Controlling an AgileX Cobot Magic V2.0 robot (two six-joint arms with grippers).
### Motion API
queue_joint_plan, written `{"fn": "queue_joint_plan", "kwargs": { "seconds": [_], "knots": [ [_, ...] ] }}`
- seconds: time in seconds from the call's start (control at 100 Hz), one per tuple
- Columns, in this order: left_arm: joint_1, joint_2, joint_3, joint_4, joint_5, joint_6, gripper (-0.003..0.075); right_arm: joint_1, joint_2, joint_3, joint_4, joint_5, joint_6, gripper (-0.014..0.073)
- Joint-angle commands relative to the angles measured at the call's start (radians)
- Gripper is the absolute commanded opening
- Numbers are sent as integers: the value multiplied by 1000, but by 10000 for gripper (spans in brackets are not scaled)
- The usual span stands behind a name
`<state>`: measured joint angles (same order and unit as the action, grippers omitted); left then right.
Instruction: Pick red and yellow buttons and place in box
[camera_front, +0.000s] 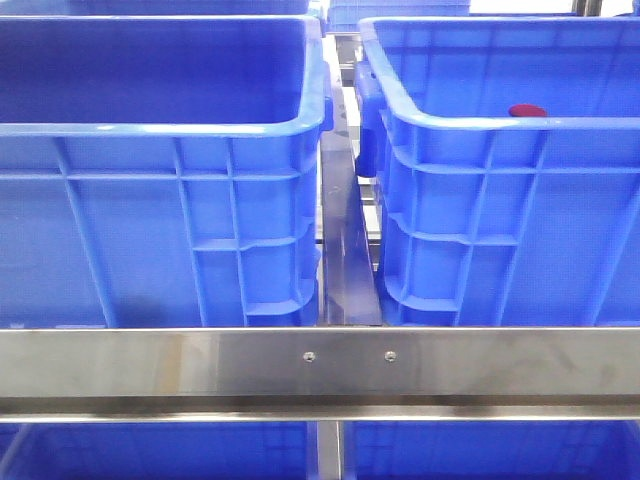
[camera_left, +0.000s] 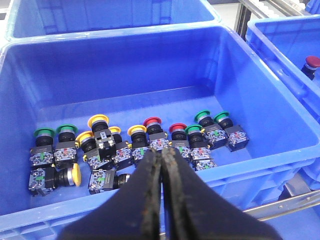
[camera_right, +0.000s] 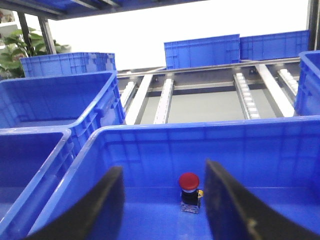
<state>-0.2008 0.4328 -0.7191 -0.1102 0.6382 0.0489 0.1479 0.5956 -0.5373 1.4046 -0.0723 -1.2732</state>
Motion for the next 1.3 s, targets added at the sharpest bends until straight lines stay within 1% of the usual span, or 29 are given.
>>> {"fn": "queue_joint_plan", "kwargs": {
  "seconds": [0.0, 0.15, 0.25, 0.29, 0.51, 0.58, 0.67, 0.77, 0.82, 0.87, 0.94, 1.16, 1.29],
  "knots": [
    [1, 7, -25, -13, -70, -8, -19, -3, -46, 1, -3, -2, -13, 259],
    [1, 7, -25, -13, -70, -8, -19, -3, -89, 27, -2, -2, -13, 34],
    [1, 7, -25, -13, -70, -8, -19, -3, -90, 27, -2, -2, -13, -74],
    [1, 7, -25, -11, -70, -8, -19, -3, -90, 27, -2, -2, -13, -64],
    [1, 7, -25, 2, -70, -8, -14, -3, -90, 27, -2, 6, -13, -68],
    [1, 7, -25, 2, -70, -8, 21, -3, -90, 27, -2, 6, -13, -68],
    [1, 7, -25, 2, -70, -8, 116, -3, -90, 27, -2, 7, -13, -68],
    [1, 7, -23, 8, -70, -8, 263, -3, -90, 27, -2, 10, -13, -68],
    [1, 7, -23, 17, -70, -8, 350, -3, -90, 27, -1, 10, -13, -68],
    [1, 7, -23, 17, -70, -8, 414, -3, -90, 27, -1, 10, -13, -68],
    [1, 7, -19, 17, -74, -8, 465, -3, -90, 27, -1, 10, -13, -68],
    [1, 25, -8, 17, -79, -12, 467, -3, -90, 27, 0, 10, -13, -68],
    [1, 105, -30, 15, -104, -14, 467, -3, -90, 27, 0, 16, -13, -68]
  ]
}}
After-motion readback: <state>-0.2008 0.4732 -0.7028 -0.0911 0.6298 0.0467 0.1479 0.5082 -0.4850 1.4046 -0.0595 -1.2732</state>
